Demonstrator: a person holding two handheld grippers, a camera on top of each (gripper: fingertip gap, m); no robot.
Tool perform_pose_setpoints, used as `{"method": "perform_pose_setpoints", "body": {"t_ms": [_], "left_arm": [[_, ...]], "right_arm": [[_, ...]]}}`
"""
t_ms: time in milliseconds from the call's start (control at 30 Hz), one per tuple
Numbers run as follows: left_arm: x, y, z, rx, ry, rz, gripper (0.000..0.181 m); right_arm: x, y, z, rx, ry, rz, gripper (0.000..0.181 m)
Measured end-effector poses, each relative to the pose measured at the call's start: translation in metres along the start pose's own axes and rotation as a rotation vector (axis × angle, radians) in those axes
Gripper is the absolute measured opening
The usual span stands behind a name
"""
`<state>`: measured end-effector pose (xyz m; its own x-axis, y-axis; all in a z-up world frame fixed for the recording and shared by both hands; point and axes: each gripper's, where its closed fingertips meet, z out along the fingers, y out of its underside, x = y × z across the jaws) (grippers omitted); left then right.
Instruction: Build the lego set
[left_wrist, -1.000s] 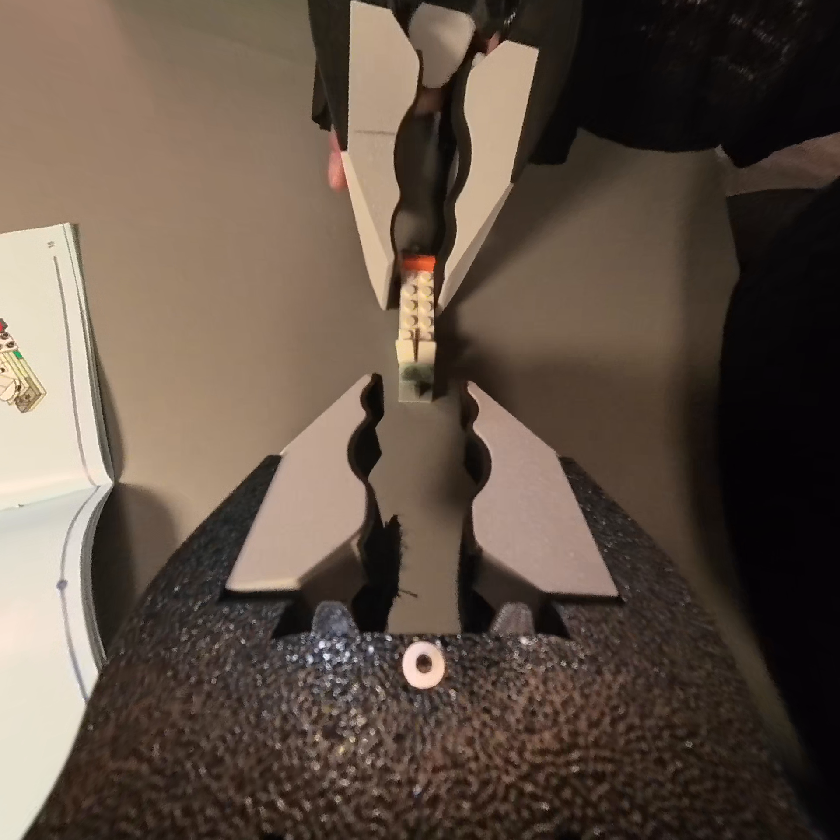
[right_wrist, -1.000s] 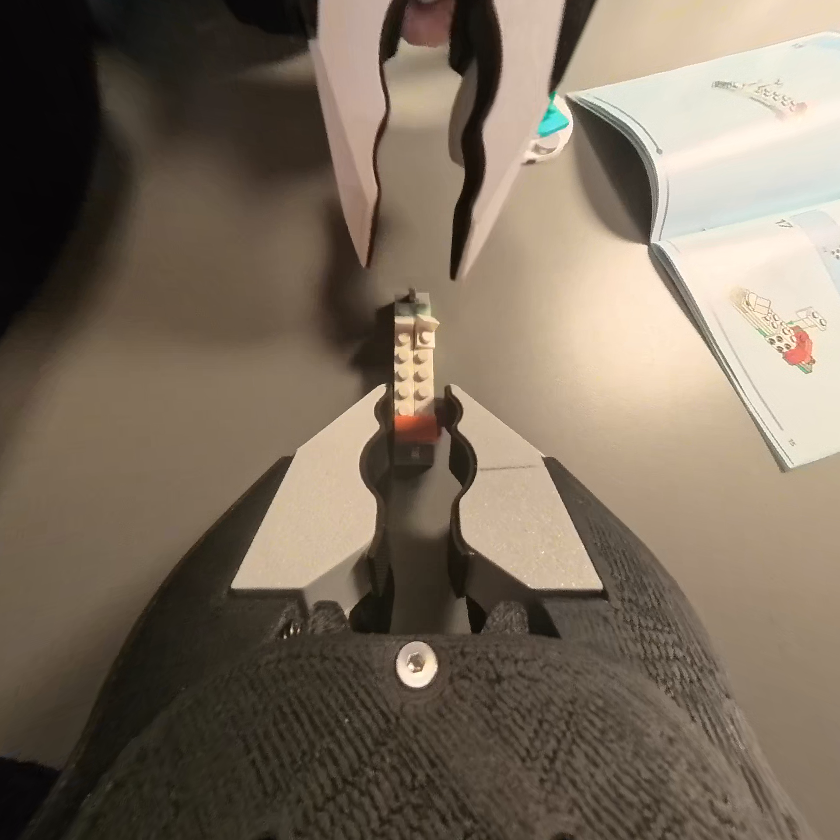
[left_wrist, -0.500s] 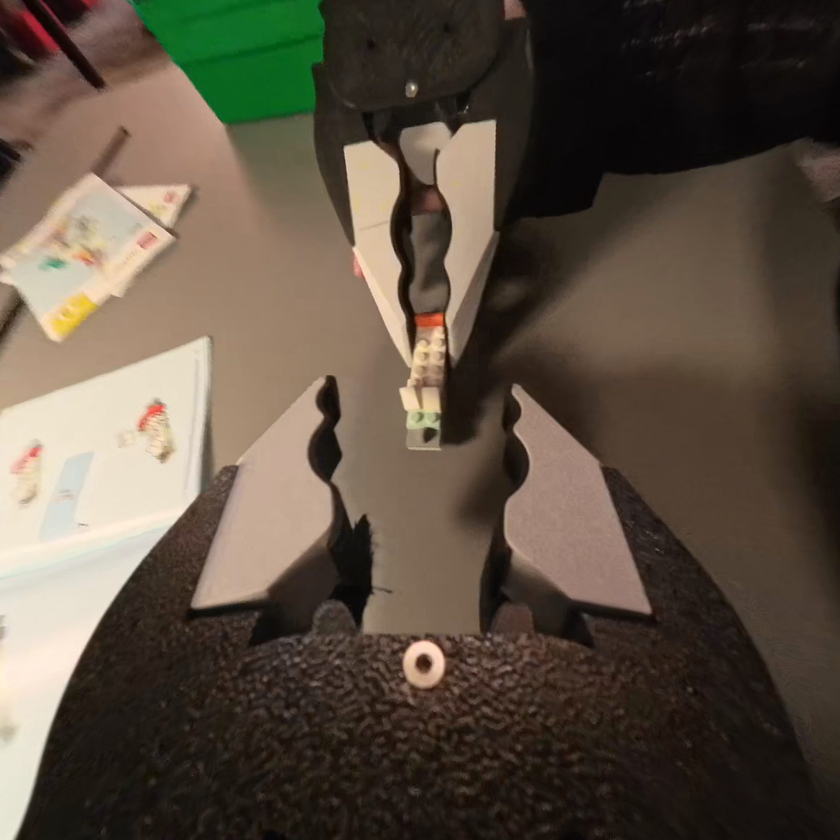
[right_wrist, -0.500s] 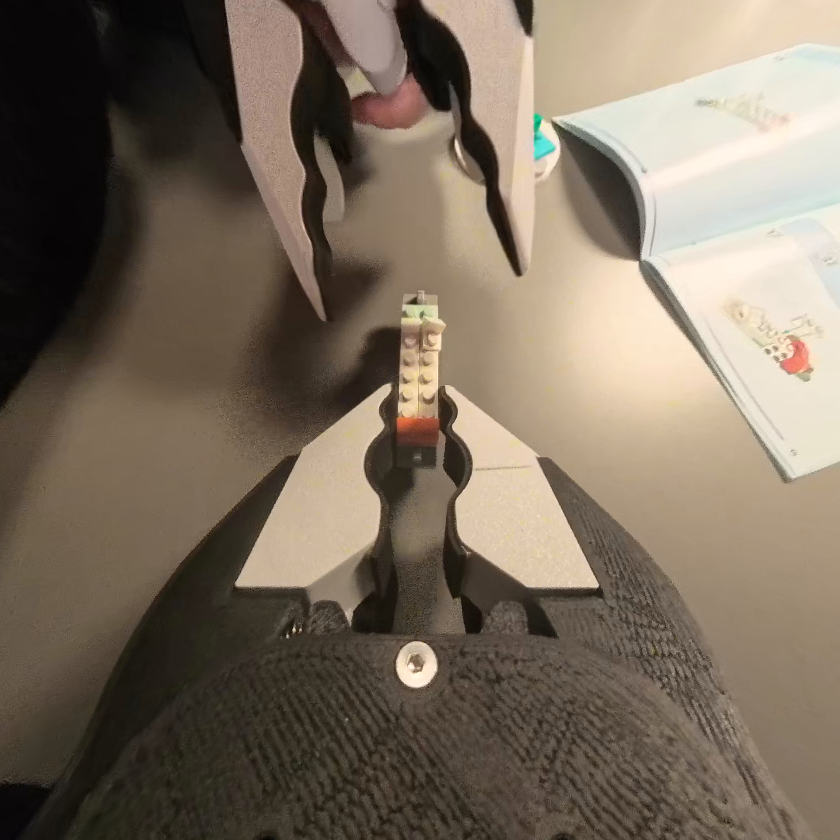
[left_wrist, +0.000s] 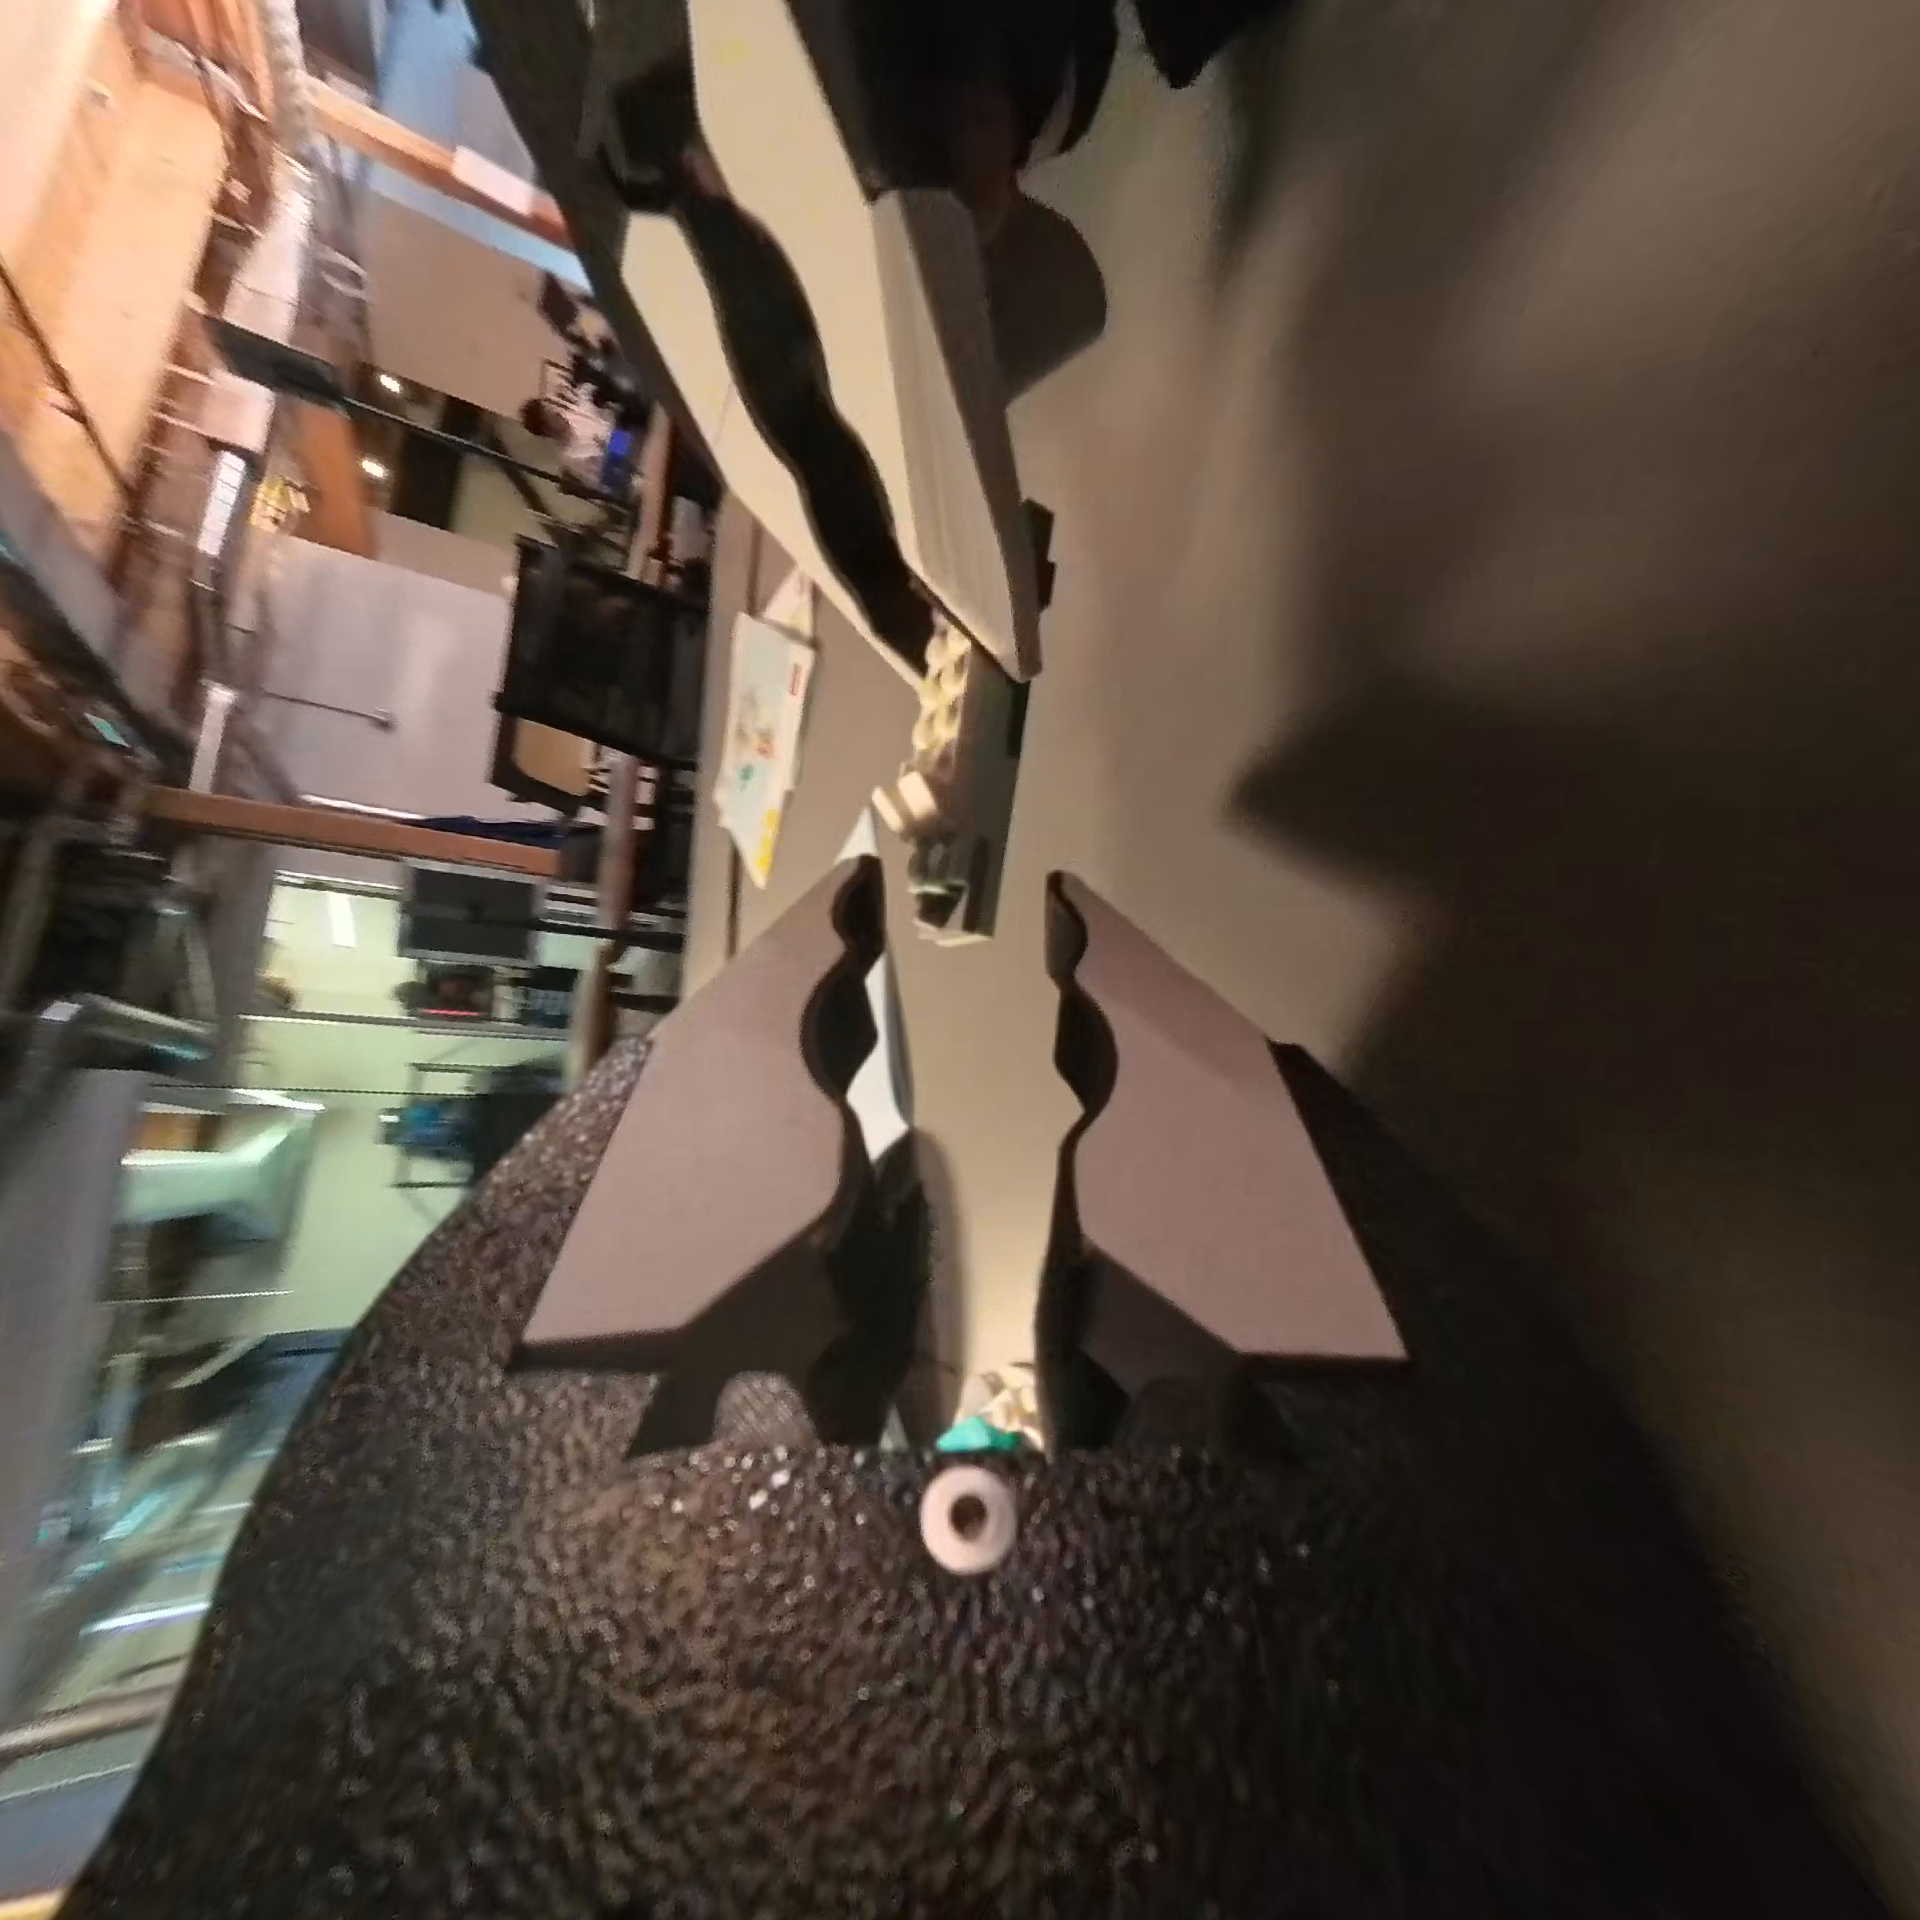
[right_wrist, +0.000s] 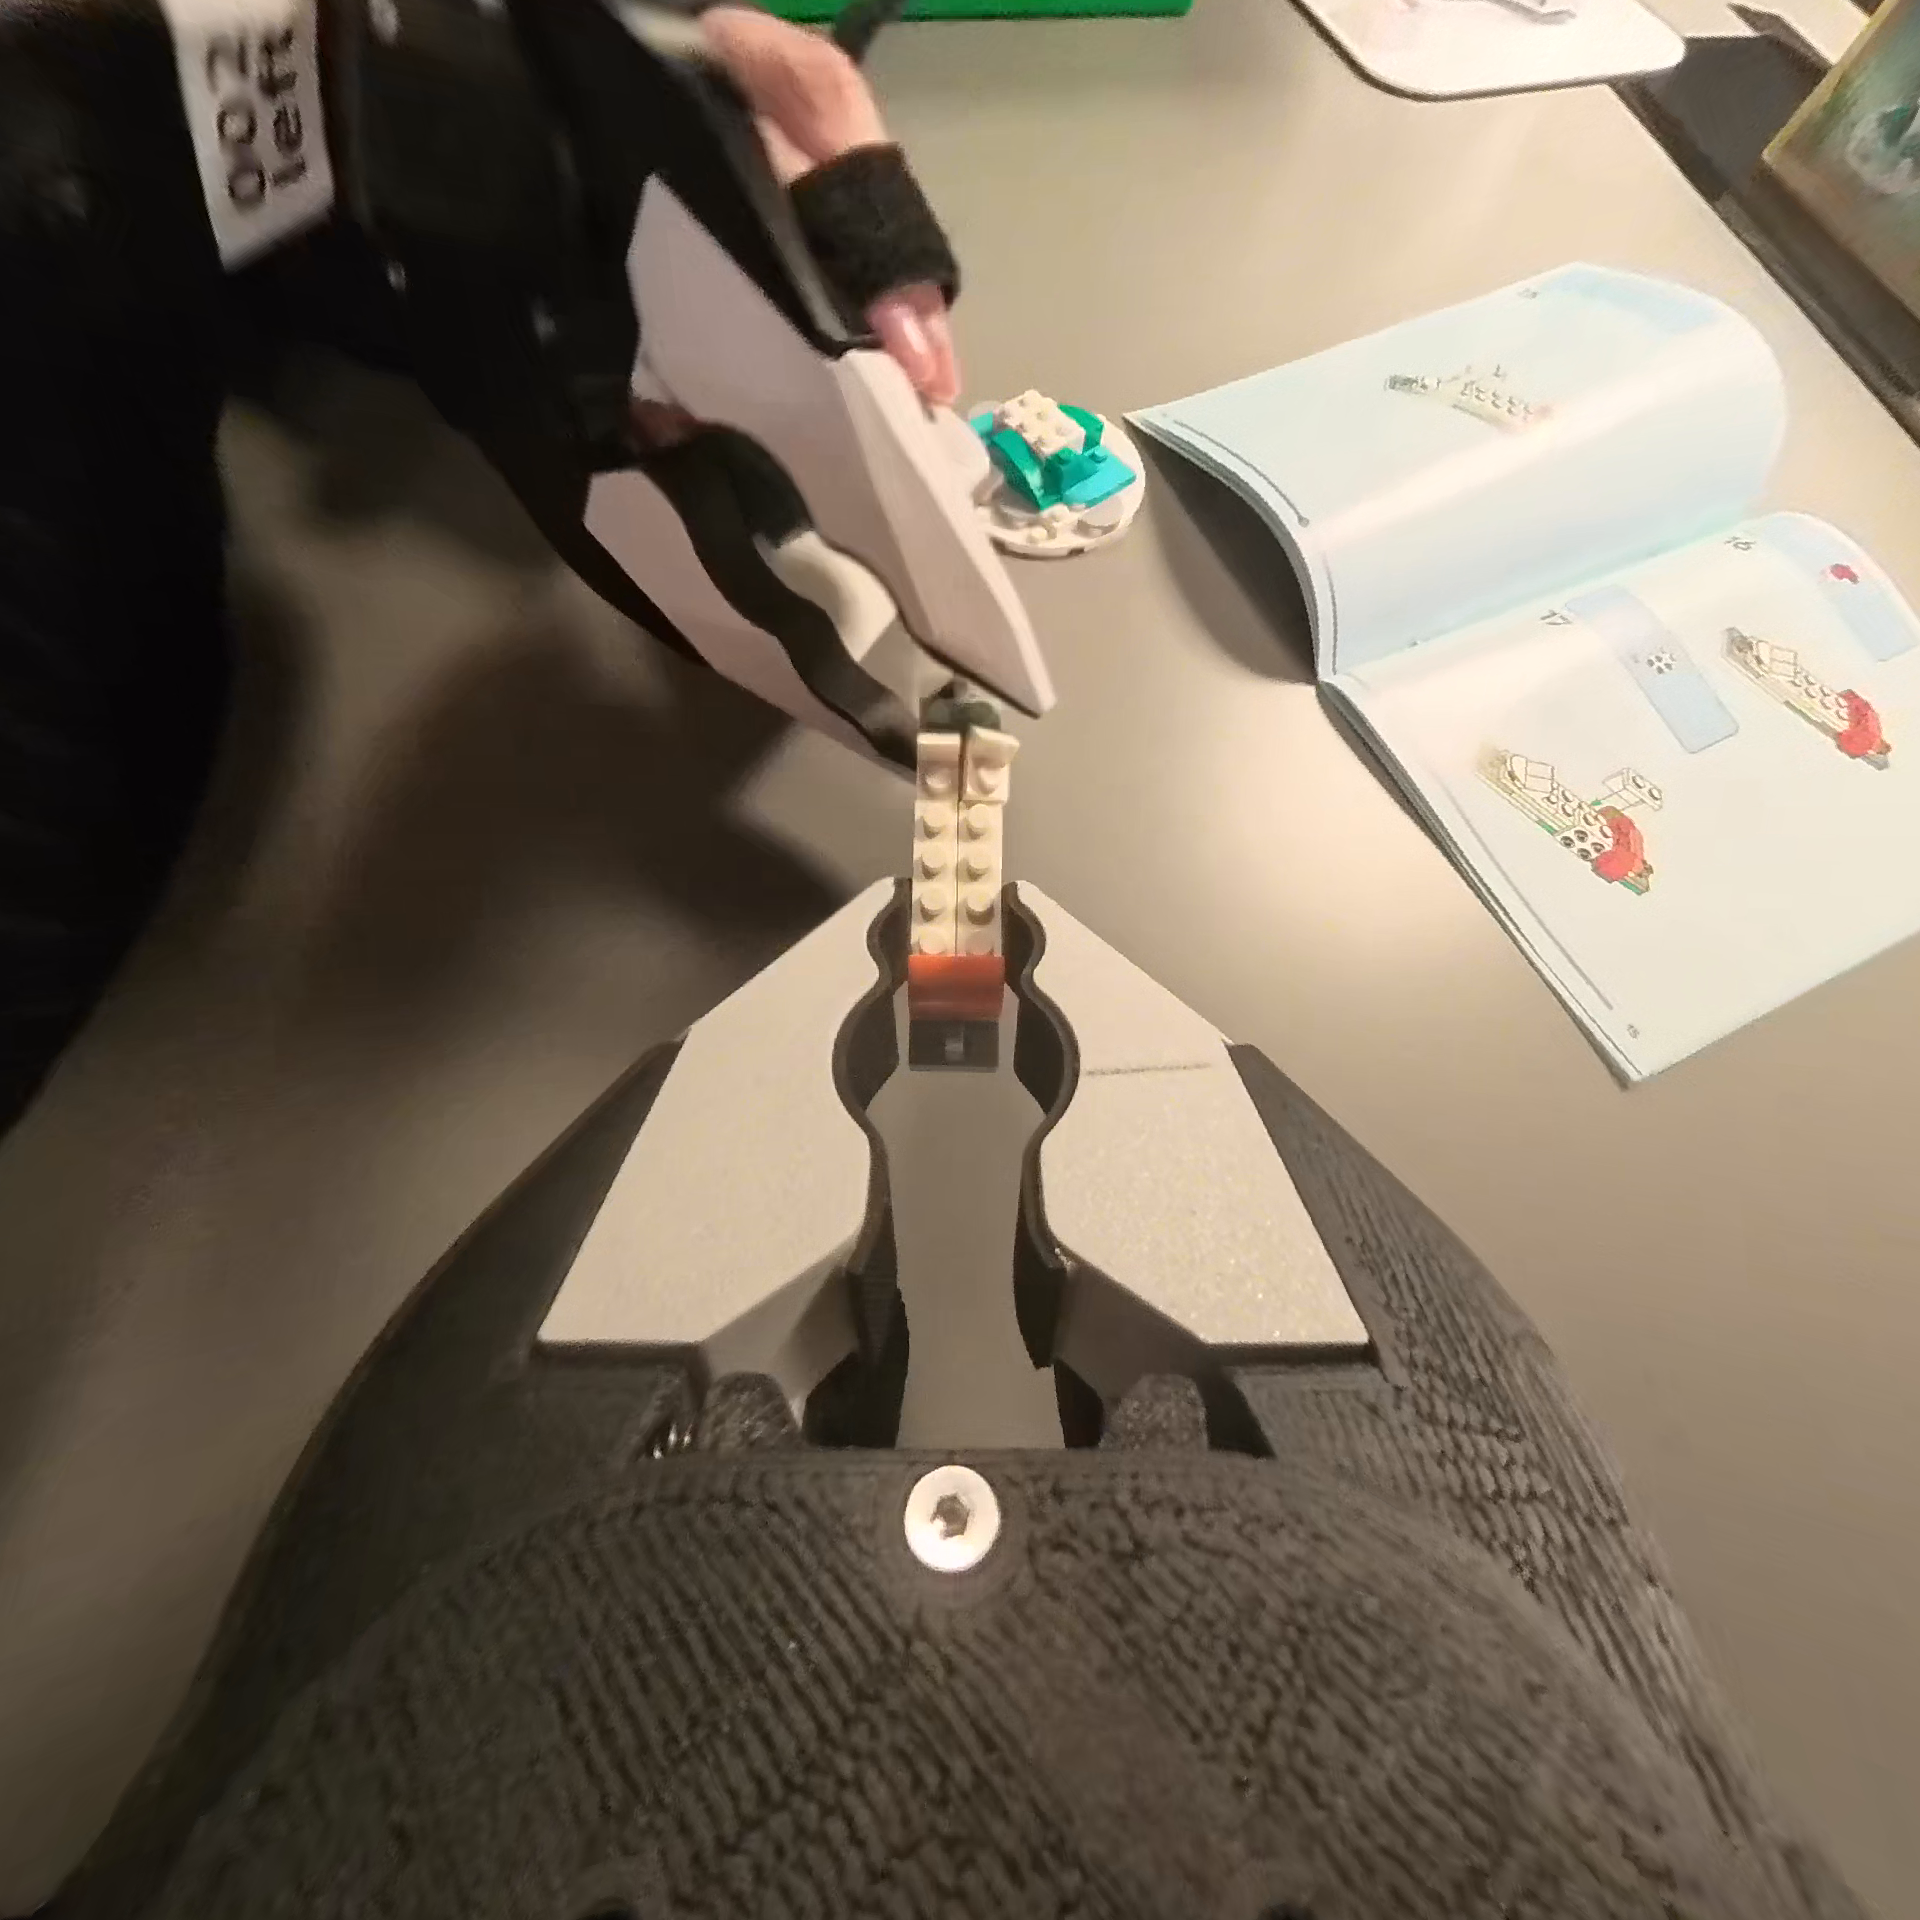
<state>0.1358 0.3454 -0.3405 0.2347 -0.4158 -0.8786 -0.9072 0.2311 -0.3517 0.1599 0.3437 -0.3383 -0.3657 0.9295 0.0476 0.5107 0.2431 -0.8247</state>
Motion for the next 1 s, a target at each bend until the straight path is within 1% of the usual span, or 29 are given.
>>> {"method": "perform_pose_setpoints", "body": {"t_ms": [133, 233, 367, 600, 700, 767, 833, 900, 1000], "left_arm": [[-0.006, 0.004, 0.002, -0.034, -0.086, 0.118, 0.013], [-0.007, 0.004, 0.002, -0.037, -0.114, 0.166, 0.014], [-0.012, 0.002, 0.0, -0.029, -0.151, 0.173, 0.012], [-0.012, 0.001, 0.0, -0.042, -0.169, 0.237, 0.011], [-0.014, 0.002, -0.001, -0.053, -0.18, 0.243, 0.011], [-0.016, 0.002, -0.001, -0.061, -0.186, 0.235, 0.011], [-0.018, 0.003, -0.002, -0.072, -0.193, 0.226, 0.01], [-0.022, 0.007, -0.002, -0.086, -0.204, 0.21, 0.01], [-0.029, 0.013, -0.003, -0.108, -0.216, 0.177, 0.01]], "right_arm": [[0.0, -0.001, -0.001, 0.004, -0.008, 0.027, 0.015], [0.002, -0.002, -0.002, 0.006, -0.004, 0.033, 0.015], [0.003, -0.006, -0.004, 0.016, 0.012, 0.025, 0.015], [0.004, -0.006, -0.003, 0.0, 0.031, -0.003, 0.015], [0.006, -0.008, -0.004, 0.009, 0.062, -0.031, 0.016], [0.009, -0.01, -0.006, 0.011, 0.1, -0.061, 0.019], [0.012, -0.014, -0.011, 0.021, 0.144, -0.095, 0.032], [0.014, -0.025, -0.015, 0.054, 0.205, -0.16, 0.042], [0.014, -0.045, -0.015, 0.068, 0.369, -0.415, 0.042]]}}
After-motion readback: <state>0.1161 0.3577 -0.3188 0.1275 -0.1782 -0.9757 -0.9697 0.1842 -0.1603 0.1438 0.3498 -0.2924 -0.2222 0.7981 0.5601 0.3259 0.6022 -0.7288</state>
